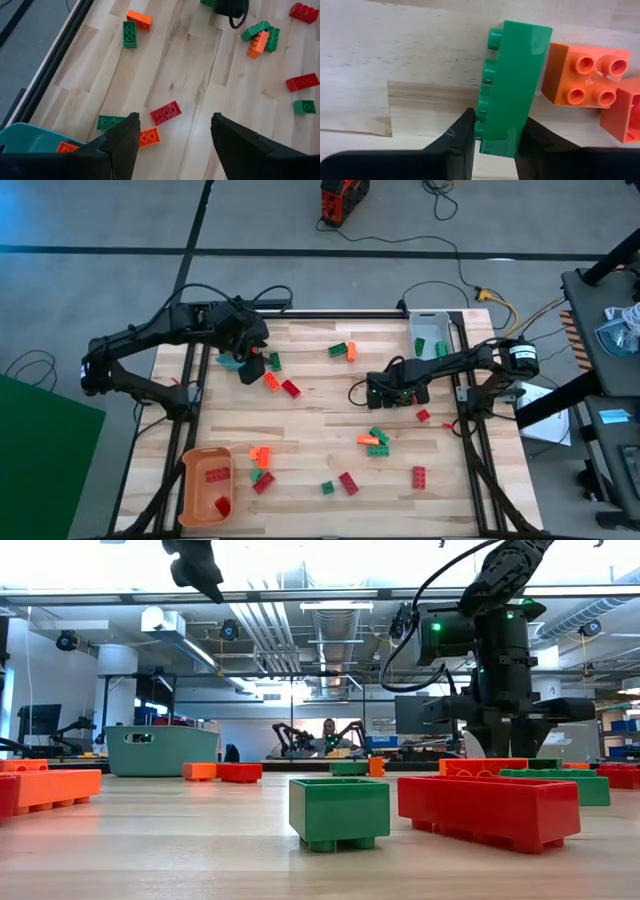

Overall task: Sort blocks
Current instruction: Put the green game piece into the gray bin

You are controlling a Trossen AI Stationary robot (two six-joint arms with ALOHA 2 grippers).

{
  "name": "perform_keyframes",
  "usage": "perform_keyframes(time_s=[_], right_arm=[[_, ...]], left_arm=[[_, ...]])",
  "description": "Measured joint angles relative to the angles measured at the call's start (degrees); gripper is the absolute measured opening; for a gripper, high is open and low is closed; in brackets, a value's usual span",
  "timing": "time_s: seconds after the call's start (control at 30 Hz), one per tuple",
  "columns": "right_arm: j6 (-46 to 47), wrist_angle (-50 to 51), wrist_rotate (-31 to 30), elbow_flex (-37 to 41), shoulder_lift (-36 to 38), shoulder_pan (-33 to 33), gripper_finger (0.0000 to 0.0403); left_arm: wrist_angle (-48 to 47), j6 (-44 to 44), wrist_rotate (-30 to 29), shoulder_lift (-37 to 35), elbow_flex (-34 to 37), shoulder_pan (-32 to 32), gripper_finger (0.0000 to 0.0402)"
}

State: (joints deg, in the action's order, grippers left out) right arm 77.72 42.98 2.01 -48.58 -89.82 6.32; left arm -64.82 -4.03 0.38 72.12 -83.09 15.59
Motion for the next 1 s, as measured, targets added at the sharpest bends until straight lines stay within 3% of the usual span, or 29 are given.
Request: perform_keyframes(time_s=[0.27, 0.5, 0.7, 1.0], right_arm=[[-1.0, 1.6, 1.7, -1.8, 4.2, -0.2, 0.0087], [-9.4, 15.0, 3.2, -10.9, 10.4, 3.7, 0.0087], [-22.5, 22.4, 1.2, -14.6, 14.9, 16.5, 0.0087], [-42.7, 22.8, 0.7, -14.2, 16.4, 41.9, 0.0087]], left_arm=[[0.1, 0.3, 0.0, 0.0, 0.0, 0.0, 0.0220], [0.1, 0.1, -0.5, 0.0, 0.0, 0.0, 0.0220], [0.1, -1.1, -1.4, 0.0, 0.0, 0.0, 0.0220], [0.1, -4.4, -1.4, 0.0, 0.0, 0.0, 0.0220]])
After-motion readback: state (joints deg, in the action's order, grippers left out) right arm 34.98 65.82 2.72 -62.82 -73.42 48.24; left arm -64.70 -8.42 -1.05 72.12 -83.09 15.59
